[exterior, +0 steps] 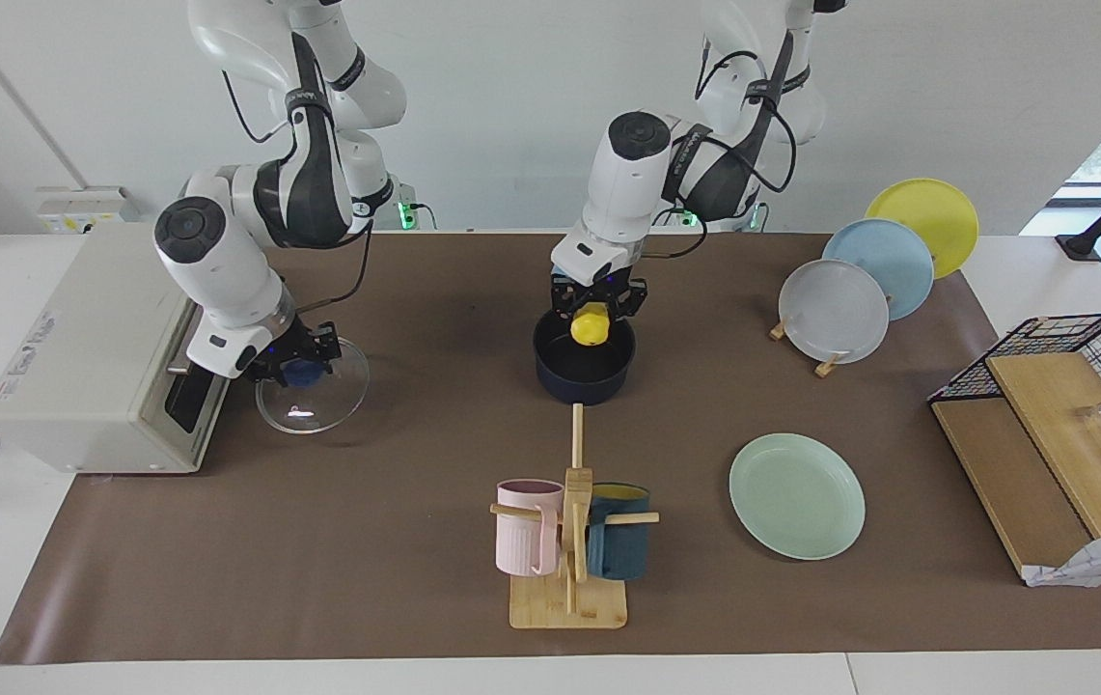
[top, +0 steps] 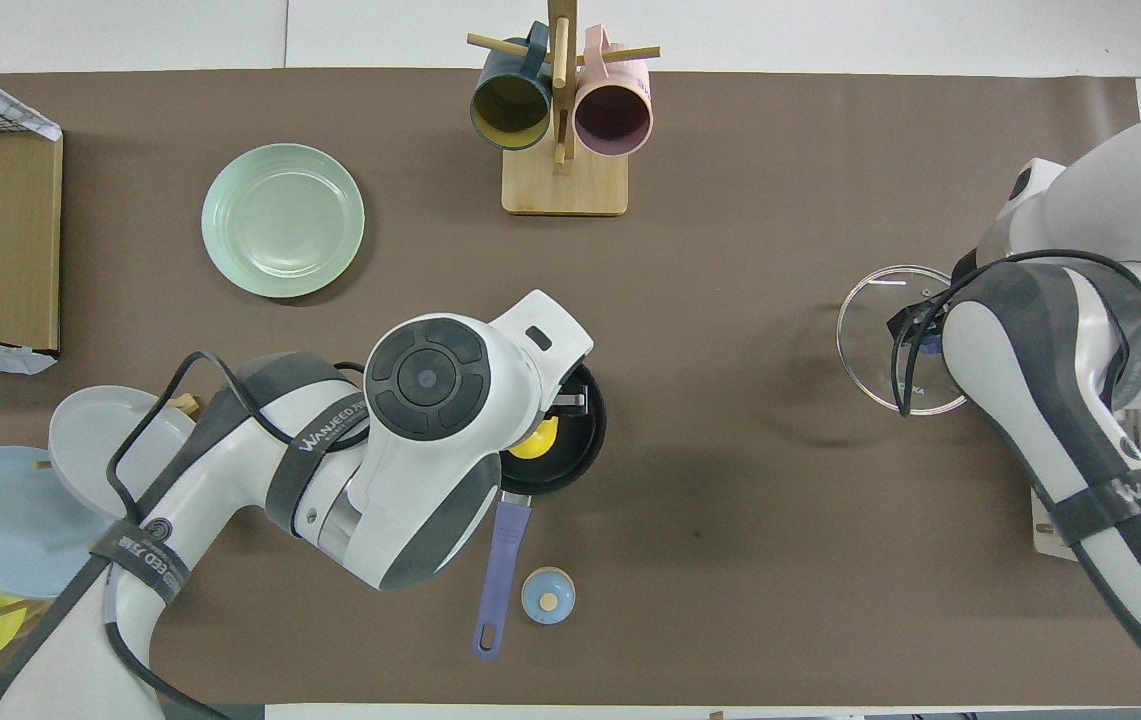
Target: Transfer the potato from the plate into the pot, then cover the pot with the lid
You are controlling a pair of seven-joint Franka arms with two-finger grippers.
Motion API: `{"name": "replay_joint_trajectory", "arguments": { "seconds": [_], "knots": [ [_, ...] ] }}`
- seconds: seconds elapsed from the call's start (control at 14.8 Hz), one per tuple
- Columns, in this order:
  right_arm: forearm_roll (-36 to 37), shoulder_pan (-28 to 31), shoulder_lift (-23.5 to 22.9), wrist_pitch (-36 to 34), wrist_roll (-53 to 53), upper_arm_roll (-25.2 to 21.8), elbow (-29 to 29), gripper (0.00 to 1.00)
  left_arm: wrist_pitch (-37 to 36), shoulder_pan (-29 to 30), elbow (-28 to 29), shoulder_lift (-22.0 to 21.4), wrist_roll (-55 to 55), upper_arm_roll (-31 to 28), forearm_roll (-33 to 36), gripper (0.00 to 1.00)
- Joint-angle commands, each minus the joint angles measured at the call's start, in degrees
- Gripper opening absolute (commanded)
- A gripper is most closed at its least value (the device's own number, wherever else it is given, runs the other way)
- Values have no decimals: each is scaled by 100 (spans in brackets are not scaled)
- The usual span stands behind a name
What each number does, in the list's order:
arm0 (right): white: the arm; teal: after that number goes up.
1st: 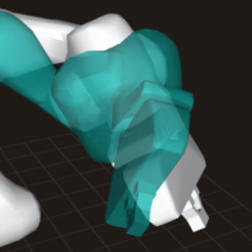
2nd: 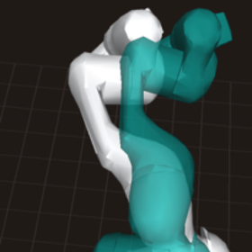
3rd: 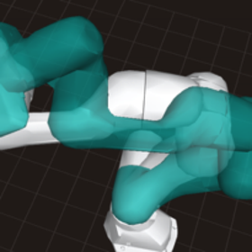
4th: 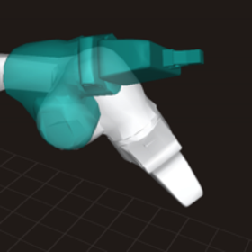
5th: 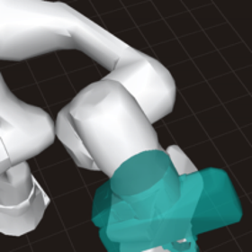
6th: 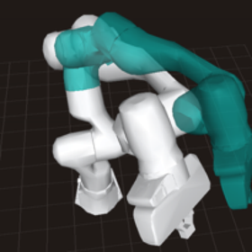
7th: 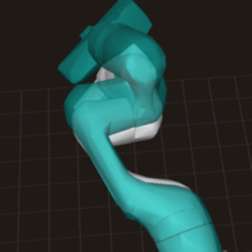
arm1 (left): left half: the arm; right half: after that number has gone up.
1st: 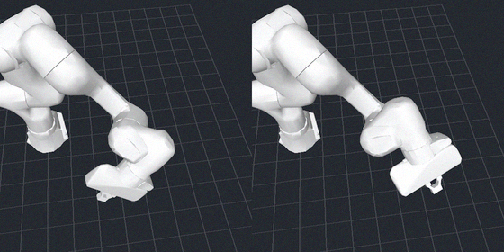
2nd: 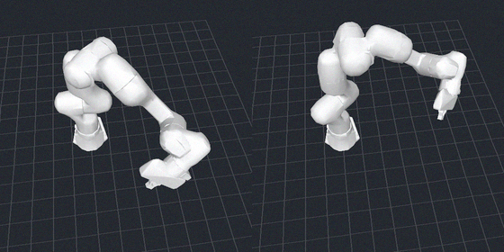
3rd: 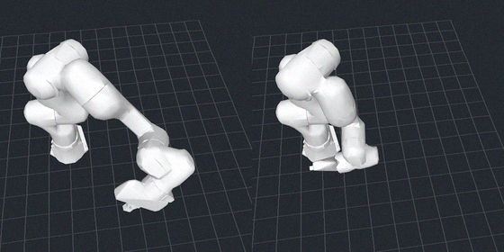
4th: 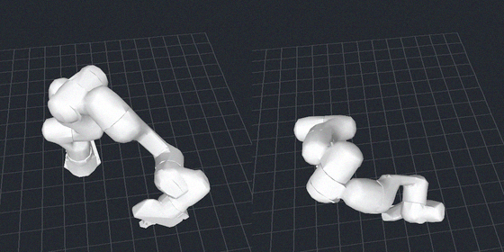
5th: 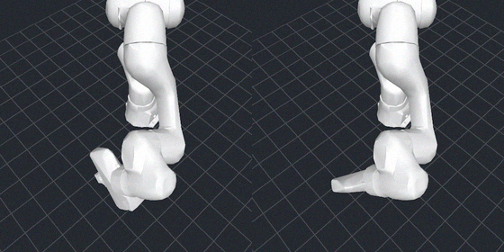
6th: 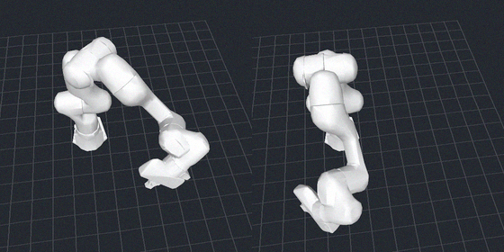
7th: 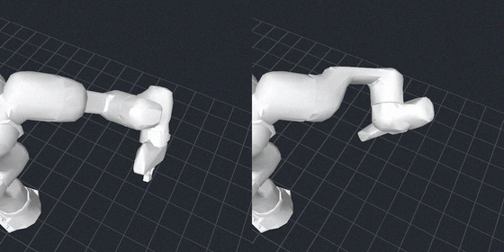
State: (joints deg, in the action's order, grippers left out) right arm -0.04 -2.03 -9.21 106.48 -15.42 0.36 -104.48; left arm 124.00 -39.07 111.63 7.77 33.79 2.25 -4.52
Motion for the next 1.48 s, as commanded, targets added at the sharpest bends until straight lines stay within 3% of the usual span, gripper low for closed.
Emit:
{"name": "replay_joint_trajectory", "arguments": {
  "seconds": [0.0, 0.2, 0.4, 0.74, 1.42],
  "knots": [
    [-102, -148, -72, -453, 512, 218, 621, 0, 510, -135, 455, -136, 13, -110, -84, 0],
    [-84, -797, -72, -382, 1197, 272, 736, 0, 801, -154, 596, -48, -57, -119, -84, 0],
    [-93, -1045, -72, -382, 1401, 272, 736, 0, 906, -136, 631, -4, -92, -119, -84, 0],
    [-102, -1116, -63, -321, 1551, 280, 710, 0, 1486, -145, 974, 110, -188, -128, -40, 0],
    [-119, -1124, -63, -171, 1683, 289, 674, 0, 1768, -303, 1159, 260, -163, -146, -5, 0]
  ]
}}
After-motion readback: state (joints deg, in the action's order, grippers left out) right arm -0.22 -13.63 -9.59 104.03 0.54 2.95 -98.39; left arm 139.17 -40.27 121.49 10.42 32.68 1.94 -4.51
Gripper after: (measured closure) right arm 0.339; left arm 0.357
